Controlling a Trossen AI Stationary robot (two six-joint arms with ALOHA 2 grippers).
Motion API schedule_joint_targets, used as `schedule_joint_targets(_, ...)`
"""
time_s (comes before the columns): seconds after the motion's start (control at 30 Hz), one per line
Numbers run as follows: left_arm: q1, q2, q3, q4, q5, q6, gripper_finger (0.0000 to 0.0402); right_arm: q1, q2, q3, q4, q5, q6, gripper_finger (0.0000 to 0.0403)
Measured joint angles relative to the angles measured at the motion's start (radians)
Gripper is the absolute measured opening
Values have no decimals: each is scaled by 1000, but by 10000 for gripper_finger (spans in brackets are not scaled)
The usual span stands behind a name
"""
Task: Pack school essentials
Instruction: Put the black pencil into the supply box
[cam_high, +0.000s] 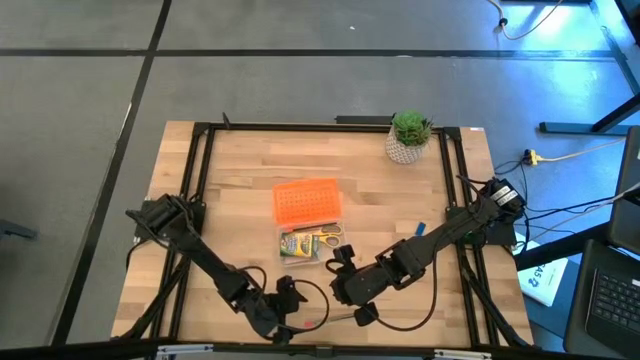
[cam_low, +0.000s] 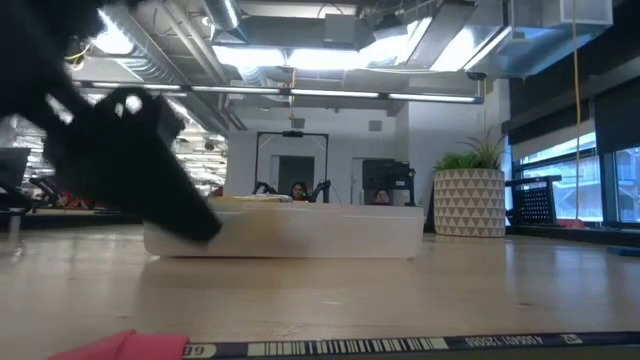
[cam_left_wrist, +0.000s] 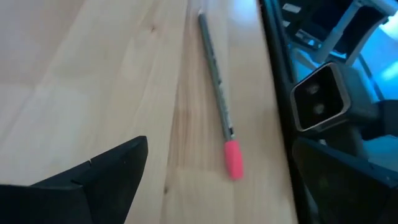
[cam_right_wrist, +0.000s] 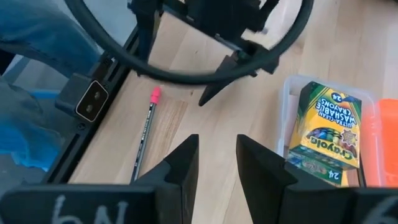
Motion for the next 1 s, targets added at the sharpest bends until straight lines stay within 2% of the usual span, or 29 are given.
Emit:
schedule_joint_targets(0.27, 2, 25, 0, 38, -3, -173, 395, 0, 0, 0, 0, 0, 10, 110)
schedule_joint_targets(0.4, -4, 25, 0, 36, -10, -57, 395, 0, 0, 0, 0, 0, 2, 110)
schedule_joint_targets(0.6, -25, 25, 0, 34, -128, 140, 395, -3, 0, 0, 0, 0, -3, 110)
schedule_joint_targets(0.73, -25, 25, 0, 31, -140, 232, 395, -3, 0, 0, -1, 0, -26, 110)
schedule_joint_targets(1.0, -25, 63, 0, 42, -153, 230, 395, -5, 0, 0, -1, 0, -25, 110)
